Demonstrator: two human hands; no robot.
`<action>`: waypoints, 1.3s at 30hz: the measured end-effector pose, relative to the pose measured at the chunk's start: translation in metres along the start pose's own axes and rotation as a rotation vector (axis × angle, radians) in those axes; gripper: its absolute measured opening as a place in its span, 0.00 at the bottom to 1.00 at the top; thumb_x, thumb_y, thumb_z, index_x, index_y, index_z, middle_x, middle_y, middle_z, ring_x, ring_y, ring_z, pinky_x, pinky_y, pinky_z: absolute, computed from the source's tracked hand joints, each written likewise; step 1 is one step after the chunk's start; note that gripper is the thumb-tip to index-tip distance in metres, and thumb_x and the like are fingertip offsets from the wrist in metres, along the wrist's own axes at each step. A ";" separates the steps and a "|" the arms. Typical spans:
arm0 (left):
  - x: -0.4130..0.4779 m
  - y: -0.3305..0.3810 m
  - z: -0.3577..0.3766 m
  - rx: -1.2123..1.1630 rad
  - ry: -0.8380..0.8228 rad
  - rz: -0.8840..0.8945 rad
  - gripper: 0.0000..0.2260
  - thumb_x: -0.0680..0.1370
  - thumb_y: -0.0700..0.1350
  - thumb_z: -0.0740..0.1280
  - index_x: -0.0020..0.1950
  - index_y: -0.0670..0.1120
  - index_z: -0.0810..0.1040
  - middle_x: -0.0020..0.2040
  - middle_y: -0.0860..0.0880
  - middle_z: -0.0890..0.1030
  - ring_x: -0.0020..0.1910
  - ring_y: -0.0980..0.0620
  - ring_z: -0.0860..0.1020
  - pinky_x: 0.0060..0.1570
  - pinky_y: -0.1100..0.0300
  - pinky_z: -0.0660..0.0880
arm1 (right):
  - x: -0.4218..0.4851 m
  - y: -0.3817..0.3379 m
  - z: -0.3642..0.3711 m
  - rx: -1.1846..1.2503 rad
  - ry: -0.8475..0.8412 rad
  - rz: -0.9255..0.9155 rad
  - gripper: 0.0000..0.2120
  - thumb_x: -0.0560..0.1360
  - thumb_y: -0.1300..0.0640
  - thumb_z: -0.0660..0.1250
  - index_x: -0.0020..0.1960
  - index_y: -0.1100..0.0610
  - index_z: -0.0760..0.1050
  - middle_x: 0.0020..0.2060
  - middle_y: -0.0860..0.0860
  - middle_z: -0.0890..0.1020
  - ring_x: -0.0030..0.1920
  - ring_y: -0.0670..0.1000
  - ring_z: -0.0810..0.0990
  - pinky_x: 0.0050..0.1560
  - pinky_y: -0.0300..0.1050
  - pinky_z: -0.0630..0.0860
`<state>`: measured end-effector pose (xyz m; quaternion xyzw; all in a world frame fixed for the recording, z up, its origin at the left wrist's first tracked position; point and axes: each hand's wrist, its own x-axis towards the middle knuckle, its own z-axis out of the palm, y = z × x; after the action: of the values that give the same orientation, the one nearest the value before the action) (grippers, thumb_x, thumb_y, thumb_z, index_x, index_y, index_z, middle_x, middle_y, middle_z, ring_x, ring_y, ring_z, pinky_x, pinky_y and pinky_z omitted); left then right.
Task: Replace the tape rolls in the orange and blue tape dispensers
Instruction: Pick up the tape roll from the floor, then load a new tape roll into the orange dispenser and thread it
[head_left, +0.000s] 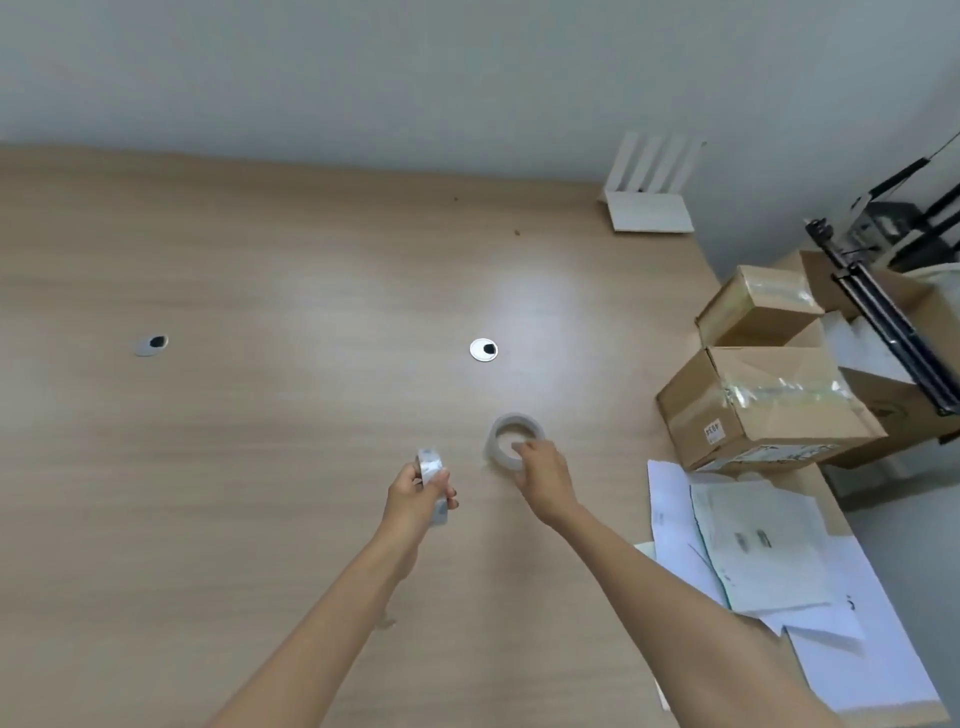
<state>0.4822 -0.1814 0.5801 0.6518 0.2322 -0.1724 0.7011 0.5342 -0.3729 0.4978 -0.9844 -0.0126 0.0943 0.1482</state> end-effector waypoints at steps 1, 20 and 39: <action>0.006 0.001 0.001 0.011 0.010 0.003 0.07 0.80 0.39 0.61 0.41 0.44 0.70 0.34 0.47 0.75 0.31 0.49 0.74 0.36 0.60 0.70 | 0.011 0.002 0.005 -0.070 0.001 -0.034 0.15 0.73 0.64 0.64 0.60 0.59 0.74 0.57 0.57 0.77 0.62 0.60 0.72 0.61 0.52 0.67; 0.018 0.023 0.018 0.089 0.008 0.027 0.04 0.80 0.41 0.61 0.47 0.43 0.68 0.36 0.49 0.75 0.31 0.54 0.74 0.35 0.65 0.70 | -0.021 -0.013 -0.048 1.093 -0.013 0.215 0.05 0.79 0.60 0.60 0.50 0.63 0.71 0.39 0.53 0.85 0.44 0.49 0.84 0.46 0.43 0.74; -0.031 0.047 -0.109 0.167 -0.249 0.143 0.02 0.80 0.41 0.62 0.50 0.43 0.72 0.40 0.52 0.82 0.33 0.58 0.82 0.37 0.63 0.72 | -0.099 -0.161 -0.069 1.254 0.058 0.195 0.09 0.77 0.63 0.66 0.55 0.62 0.70 0.40 0.54 0.86 0.39 0.49 0.83 0.40 0.32 0.75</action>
<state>0.4707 -0.0712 0.6320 0.6962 0.0812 -0.2201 0.6784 0.4508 -0.2440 0.6279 -0.7092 0.1386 0.0703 0.6877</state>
